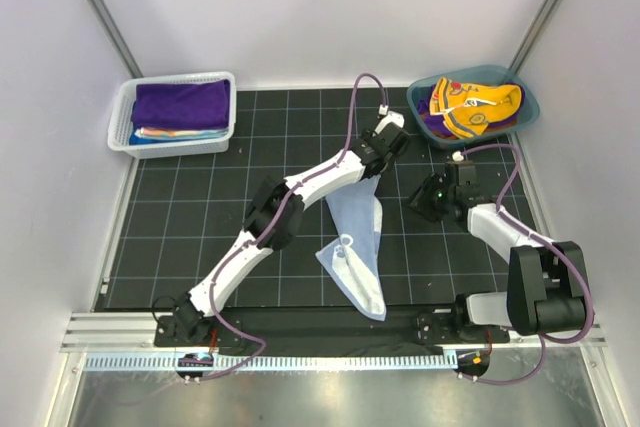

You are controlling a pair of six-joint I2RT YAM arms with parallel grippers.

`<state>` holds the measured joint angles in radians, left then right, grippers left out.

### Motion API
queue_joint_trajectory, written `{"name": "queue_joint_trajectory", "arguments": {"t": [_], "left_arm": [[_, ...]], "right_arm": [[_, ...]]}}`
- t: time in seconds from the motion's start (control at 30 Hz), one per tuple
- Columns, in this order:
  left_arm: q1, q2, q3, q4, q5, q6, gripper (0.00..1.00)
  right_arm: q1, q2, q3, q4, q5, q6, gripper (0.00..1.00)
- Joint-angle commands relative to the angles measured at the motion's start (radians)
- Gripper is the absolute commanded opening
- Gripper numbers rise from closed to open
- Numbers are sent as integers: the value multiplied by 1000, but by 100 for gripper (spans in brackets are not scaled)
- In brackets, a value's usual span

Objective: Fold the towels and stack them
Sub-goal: Flatten out the crumpled towel

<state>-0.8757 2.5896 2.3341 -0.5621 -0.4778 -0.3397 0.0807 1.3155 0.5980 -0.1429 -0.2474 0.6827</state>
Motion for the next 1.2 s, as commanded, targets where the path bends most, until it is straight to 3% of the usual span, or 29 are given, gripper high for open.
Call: {"name": "queue_joint_trajectory", "arguments": {"t": [0.0,0.23,0.6,0.77,1.17], "left_arm": [[-2,27,60,31,-15,15,60],[-3,41,56,27,-30,4,50],[-2,20,53,34,-39,-2,13],[-2,-12,47,39,-51,5,0],[0,-216,-126,85,-96,-21,0]], "right_arm": [[-6,-25,-1,26,-12,-23,38],[-13,-36,-9,22,-13,-29,38],[-27,-36,-12,19,-18,-41,38],[-27,-22,-7,22,-21,-41,38],[-21,122,88,43,-26,-45,41]]}}
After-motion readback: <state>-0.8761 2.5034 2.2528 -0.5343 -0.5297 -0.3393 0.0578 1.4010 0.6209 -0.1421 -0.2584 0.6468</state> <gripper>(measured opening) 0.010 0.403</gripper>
